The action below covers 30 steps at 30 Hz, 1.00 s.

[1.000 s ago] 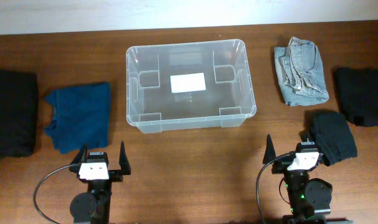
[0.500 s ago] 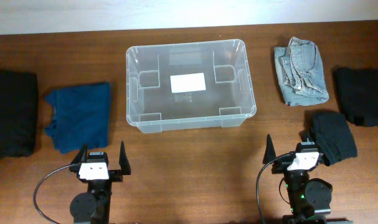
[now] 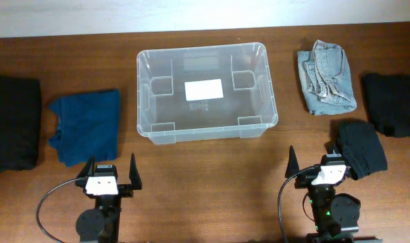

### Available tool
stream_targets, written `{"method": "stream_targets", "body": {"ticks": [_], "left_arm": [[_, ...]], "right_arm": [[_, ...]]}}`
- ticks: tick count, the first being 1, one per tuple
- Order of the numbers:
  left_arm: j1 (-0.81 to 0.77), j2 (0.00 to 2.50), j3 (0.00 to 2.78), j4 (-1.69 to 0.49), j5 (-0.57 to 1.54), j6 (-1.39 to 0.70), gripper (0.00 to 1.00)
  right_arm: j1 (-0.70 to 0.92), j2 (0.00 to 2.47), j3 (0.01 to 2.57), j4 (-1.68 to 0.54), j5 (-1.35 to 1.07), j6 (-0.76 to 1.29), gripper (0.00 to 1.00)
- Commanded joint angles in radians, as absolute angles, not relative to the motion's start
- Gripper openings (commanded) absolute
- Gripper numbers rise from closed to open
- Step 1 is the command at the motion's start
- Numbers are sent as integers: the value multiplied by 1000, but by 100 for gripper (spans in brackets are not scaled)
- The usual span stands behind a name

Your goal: Pack container

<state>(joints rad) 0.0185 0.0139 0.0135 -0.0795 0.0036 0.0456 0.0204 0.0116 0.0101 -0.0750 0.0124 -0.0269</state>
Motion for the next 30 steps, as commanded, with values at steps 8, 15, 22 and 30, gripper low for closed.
{"method": "stream_targets", "body": {"ticks": [8, 15, 22, 30], "left_arm": [[23, 6, 9, -83, 4, 58, 99], [23, 6, 9, -83, 4, 58, 99], [23, 6, 18, -29, 26, 62, 99], [23, 26, 258, -112, 117, 87, 99]], "right_arm": [[27, 4, 6, -82, 11, -26, 98], [27, 4, 6, -82, 11, -26, 99], [27, 4, 6, -82, 11, -26, 98], [27, 4, 6, -82, 11, -26, 98]]}}
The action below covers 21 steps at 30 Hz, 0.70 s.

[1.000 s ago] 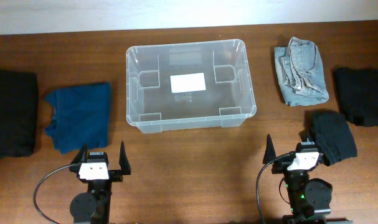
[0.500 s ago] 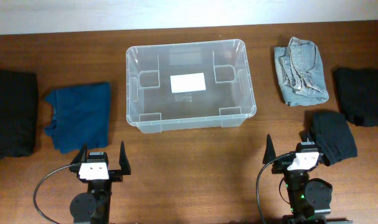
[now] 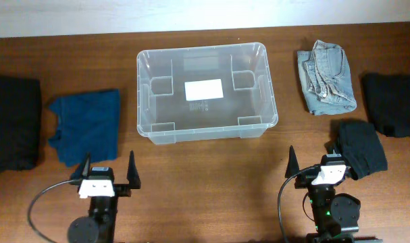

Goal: Pack container
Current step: 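Move the left gripper left over the folded teal shirt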

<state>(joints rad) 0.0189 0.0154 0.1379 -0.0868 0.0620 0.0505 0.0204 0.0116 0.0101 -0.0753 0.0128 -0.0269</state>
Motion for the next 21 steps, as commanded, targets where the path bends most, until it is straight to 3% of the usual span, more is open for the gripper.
{"method": "stream_targets", "body": {"ticks": [1, 10, 16, 21], "left_arm": [[23, 47, 318, -157, 116, 115, 99], [23, 384, 829, -678, -87, 164, 99], [23, 590, 1191, -1044, 10, 163, 99], [23, 636, 1363, -1116, 28, 162, 99]], "right_arm": [[27, 4, 6, -82, 11, -26, 98], [27, 4, 6, -82, 11, -26, 98], [27, 4, 6, -82, 11, -26, 99], [27, 4, 6, -82, 11, -26, 98]]}}
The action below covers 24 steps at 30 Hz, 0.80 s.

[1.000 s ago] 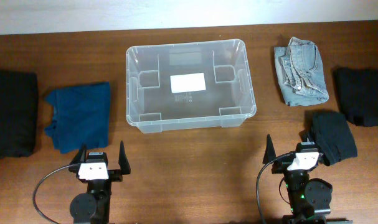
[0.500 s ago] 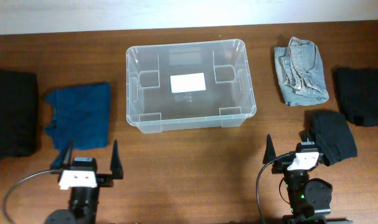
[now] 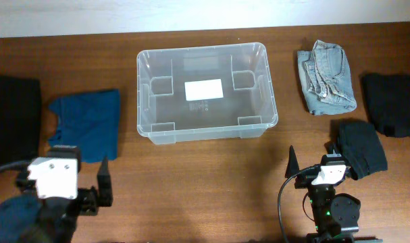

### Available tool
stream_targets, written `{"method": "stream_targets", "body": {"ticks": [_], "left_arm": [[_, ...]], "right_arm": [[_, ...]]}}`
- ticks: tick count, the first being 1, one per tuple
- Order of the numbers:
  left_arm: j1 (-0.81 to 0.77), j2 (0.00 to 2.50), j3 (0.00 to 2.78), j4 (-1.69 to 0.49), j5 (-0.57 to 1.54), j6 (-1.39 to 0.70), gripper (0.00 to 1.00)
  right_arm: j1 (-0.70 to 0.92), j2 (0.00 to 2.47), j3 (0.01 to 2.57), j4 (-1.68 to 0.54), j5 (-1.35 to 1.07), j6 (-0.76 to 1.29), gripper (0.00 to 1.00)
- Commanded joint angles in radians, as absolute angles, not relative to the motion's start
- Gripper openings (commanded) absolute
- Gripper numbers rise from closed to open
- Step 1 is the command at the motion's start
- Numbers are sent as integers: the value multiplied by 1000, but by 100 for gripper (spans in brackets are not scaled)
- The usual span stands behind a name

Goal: Pack container
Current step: 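Move the left gripper left over the folded teal shirt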

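A clear plastic container (image 3: 205,91) stands empty at the back middle of the table, with only a white label showing through its floor. A blue shirt (image 3: 86,125) lies to its left and folded jeans (image 3: 326,74) to its right. My left gripper (image 3: 75,174) hangs raised, close under the camera, at the near edge of the blue shirt. One finger (image 3: 105,182) shows spread wide and the other is hidden behind the wrist body; nothing is held. My right gripper (image 3: 313,160) rests open near the front right, beside a black garment (image 3: 362,147).
Another black garment (image 3: 12,121) lies at the far left and a third (image 3: 394,104) at the far right. The wooden table (image 3: 211,182) runs along a pale wall at the back.
My left arm has risen toward the camera and moved left, its wrist now over the table left of and below the blue shirt's near edge. The right arm, the clothes and the container stay put.
Both grippers stood open and low at the front of the table. Then the left one had shifted slightly left and nearer. Now it is raised high at the blue shirt's near edge, holding nothing. The right arm has stayed still throughout.
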<state>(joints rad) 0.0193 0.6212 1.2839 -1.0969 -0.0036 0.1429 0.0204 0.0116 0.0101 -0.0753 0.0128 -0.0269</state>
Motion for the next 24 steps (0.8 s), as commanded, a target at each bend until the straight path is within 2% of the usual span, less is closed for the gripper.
{"method": "stream_targets", "body": {"ticks": [1, 7, 12, 16, 24], "left_arm": [[23, 655, 1396, -1140, 38, 162, 99], [23, 934, 1654, -1450, 80, 163, 99], [23, 1166, 1771, -1608, 84, 162, 99], [23, 1251, 1773, -1626, 143, 163, 99], [79, 1294, 1773, -1510, 246, 163, 99]], "right_arm": [[27, 4, 6, -82, 11, -26, 98], [27, 4, 6, -82, 11, -26, 98], [27, 4, 6, -82, 11, -26, 98], [27, 4, 6, -82, 11, -26, 98], [27, 4, 6, -82, 11, -26, 98]]}}
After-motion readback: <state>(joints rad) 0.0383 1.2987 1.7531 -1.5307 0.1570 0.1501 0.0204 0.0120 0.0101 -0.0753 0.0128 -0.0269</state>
